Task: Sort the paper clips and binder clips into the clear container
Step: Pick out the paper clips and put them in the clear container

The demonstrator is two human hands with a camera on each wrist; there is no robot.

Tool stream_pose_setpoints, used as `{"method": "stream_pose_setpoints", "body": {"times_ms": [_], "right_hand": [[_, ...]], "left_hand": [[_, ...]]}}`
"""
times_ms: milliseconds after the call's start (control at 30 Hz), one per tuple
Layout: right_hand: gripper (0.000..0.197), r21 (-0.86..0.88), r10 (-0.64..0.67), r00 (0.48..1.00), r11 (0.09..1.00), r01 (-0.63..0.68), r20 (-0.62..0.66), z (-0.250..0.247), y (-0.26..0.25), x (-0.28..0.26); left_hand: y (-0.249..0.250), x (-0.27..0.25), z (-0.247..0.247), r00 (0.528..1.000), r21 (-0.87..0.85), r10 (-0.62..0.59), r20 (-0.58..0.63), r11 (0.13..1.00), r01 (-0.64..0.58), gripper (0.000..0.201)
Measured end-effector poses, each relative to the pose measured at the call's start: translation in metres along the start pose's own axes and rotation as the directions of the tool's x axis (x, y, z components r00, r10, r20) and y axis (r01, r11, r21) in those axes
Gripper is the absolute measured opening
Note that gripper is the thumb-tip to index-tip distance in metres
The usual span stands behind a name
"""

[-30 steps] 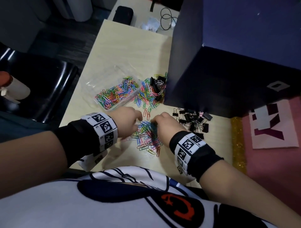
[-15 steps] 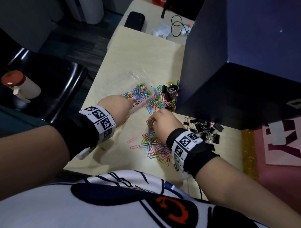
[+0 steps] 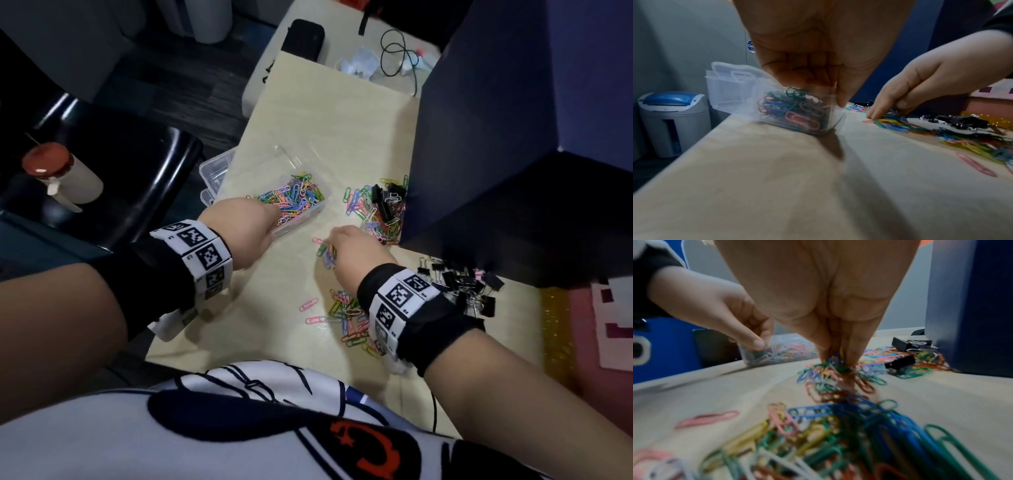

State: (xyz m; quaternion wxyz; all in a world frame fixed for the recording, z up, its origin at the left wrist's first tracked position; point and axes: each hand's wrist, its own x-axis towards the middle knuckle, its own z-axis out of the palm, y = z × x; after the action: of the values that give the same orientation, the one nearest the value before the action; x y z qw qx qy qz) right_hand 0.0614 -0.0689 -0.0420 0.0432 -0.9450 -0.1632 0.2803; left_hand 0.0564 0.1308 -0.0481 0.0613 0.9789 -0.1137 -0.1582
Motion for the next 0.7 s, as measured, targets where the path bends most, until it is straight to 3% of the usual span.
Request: {"method": "stream_pose_setpoints", "body": {"times_ms": [100,233,300,433,533,700], "right_hand": [[0.042,0.033,0.025,0.999,0.999,-0.024,-0.034,-0.002,-0.005,0.007],[0.046,0.178,0.133,0.974,0.979,-0.1,-0.185,-0.014,-0.001,0.034],[0.046,0.181,0.146,0.972,0.977,-0.113,-0.183,-0.016,0.002,0.047],[0.046,0.022,0.1,0.989,0.995,-0.098,-0.11,-0.001,0.004,0.056],[0.054,-0.075,-0.039,0.999,0.997,0.036,-0.038,0.017,-0.001,0.031],[0.055,0.07,-0.134,0.99,0.988,0.136,-0.033,0.036,-0.001,-0.008]], "left_hand": [[-0.001,0.002,0.002,1.0,-0.021,0.009,-0.004,1.0,-0.009,0.014],[-0.003,0.003,0.004,1.0,-0.049,0.016,-0.005,0.999,-0.016,0.015],[-0.003,0.003,0.005,1.0,-0.052,0.021,0.0,0.998,-0.021,0.015],[-0.004,0.004,0.008,0.999,-0.049,0.037,0.001,0.998,-0.037,0.015],[-0.004,0.006,0.008,0.998,-0.047,0.052,-0.021,0.997,-0.053,0.014],[0.006,0.015,0.005,0.997,-0.063,0.074,-0.04,0.995,-0.076,0.02]]}}
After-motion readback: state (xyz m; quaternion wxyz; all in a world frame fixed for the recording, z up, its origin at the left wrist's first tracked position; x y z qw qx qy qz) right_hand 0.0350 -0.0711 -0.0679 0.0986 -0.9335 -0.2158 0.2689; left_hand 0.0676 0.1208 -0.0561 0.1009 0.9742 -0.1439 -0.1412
